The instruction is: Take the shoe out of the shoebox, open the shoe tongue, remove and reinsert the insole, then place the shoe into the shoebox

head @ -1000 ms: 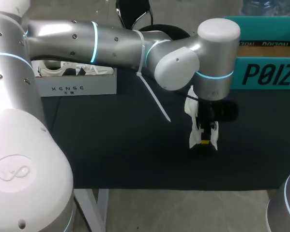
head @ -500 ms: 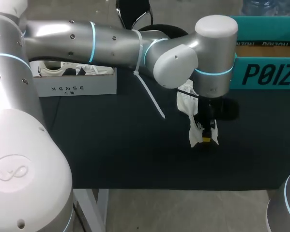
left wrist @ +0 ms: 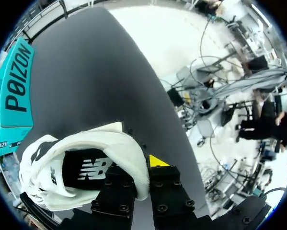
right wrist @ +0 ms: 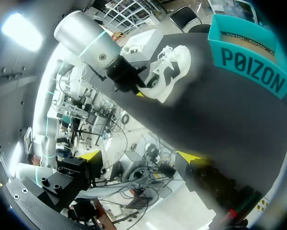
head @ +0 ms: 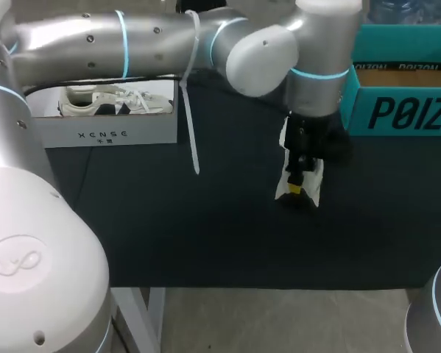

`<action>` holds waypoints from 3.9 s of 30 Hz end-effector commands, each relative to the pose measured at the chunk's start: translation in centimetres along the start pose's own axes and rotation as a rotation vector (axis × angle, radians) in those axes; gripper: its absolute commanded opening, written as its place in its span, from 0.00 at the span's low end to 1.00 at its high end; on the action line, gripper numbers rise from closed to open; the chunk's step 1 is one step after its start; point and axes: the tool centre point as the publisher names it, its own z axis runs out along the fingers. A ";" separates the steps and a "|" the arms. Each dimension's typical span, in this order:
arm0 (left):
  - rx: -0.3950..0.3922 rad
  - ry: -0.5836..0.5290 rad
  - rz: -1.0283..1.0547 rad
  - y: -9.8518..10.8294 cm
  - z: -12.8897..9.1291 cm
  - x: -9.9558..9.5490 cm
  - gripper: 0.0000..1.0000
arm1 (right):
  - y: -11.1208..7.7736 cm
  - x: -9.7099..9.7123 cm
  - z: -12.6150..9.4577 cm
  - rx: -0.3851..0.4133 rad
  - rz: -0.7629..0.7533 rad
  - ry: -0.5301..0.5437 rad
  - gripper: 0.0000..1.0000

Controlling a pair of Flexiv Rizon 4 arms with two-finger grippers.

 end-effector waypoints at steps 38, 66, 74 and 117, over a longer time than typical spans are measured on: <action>-0.171 -0.113 0.456 24.3 -9.9 3.5 0.00 | 0.0 0.0 0.1 0.001 0.000 -0.002 1.00; -0.248 -0.118 0.561 28.1 -11.6 3.4 0.00 | 0.0 0.0 0.1 0.001 0.000 -0.002 1.00; -0.302 -0.204 0.723 35.7 -13.6 3.8 0.00 | 0.0 0.0 0.1 0.001 0.000 -0.002 1.00; -0.484 -0.061 0.815 51.7 -16.5 2.4 0.00 | 0.0 0.0 0.1 0.001 0.000 -0.002 1.00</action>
